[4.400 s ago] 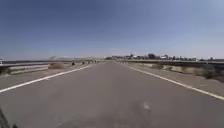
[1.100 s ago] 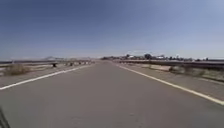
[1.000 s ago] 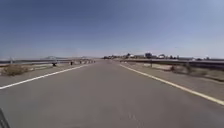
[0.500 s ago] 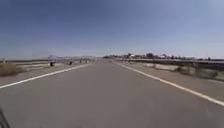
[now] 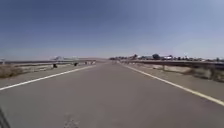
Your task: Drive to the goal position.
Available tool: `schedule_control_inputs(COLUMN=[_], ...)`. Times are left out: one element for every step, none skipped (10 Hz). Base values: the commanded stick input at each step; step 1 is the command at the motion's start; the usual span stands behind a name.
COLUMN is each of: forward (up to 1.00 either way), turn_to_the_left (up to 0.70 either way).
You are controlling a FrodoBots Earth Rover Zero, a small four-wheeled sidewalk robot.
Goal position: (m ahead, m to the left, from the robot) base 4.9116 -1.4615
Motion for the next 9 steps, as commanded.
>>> schedule_control_inputs(forward=[1.00,1.00,1.00,1.00,1.00,1.00,1.00,1.00,1.00], turn_to_the_left=[0.00,0.00,0.00,0.00,0.00,0.00,0.00,0.00,0.00])
